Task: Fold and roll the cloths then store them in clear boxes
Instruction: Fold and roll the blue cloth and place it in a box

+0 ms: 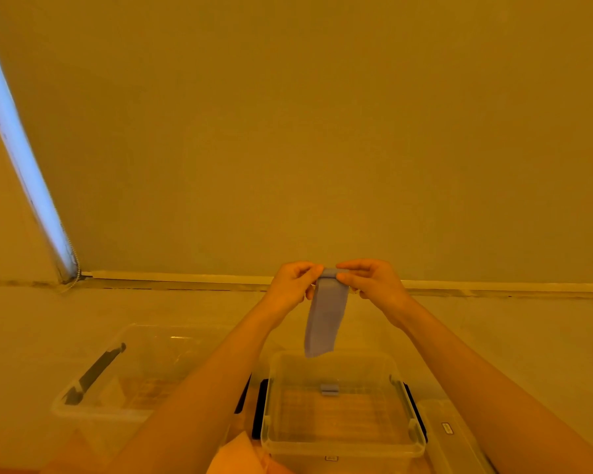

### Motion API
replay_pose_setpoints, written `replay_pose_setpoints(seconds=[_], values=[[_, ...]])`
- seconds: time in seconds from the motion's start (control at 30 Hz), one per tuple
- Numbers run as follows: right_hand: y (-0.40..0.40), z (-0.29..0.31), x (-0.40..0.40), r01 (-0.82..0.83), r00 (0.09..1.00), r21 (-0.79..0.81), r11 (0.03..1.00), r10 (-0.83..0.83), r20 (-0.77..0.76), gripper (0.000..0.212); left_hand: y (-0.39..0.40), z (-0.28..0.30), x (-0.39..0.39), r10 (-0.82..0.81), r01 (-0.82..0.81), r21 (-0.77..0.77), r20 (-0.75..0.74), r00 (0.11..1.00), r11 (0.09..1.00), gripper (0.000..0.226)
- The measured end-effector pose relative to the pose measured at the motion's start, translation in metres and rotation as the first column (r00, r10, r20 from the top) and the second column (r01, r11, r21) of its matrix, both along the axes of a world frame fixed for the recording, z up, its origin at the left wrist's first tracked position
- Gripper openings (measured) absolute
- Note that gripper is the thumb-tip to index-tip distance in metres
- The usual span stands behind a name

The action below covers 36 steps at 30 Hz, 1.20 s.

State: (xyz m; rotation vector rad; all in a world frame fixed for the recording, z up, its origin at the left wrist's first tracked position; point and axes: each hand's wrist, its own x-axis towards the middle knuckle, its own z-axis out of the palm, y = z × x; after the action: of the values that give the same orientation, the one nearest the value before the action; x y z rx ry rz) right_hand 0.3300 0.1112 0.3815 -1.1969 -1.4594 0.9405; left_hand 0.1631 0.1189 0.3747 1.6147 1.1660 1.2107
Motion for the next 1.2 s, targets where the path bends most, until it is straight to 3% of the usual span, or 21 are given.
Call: replay_pose_setpoints(seconds=[0.17, 0.37, 0.93, 1.2], values=[[0.0004, -0.003, 0.0011, -0.01, 1.0, -0.067, 0.998, 0.012, 0.029, 0.005, 0.002, 0.0023, -0.0023, -0.01, 0.01, 0.035, -0.01, 1.0, 0.999, 0.02], [0.0012, -0.0051, 0.0023, -0.007, 1.0, -0.029, 1.0, 0.007, -0.001, 0.002, 0.0012, 0.0021, -0.0052, -0.04, 0.041, 0.034, -0.011, 0.999, 0.999, 0.02], [0.0028, -0.0047, 0.0014, -0.004, 1.0, -0.022, 1.0, 0.005, 0.005, 0.016, 0.0059, 0.0009, -0.0038, -0.035, 0.038, 0.035, -0.097, 0.995, 0.999, 0.017], [-0.0034, -0.0027, 0.0029, -0.039, 0.999, 0.031, 0.999, 0.04, -0.013, 0.017, 0.0024, 0.0009, -0.0046, -0.056, 0.058, 0.027, -0.051, 0.997, 0.998, 0.02]])
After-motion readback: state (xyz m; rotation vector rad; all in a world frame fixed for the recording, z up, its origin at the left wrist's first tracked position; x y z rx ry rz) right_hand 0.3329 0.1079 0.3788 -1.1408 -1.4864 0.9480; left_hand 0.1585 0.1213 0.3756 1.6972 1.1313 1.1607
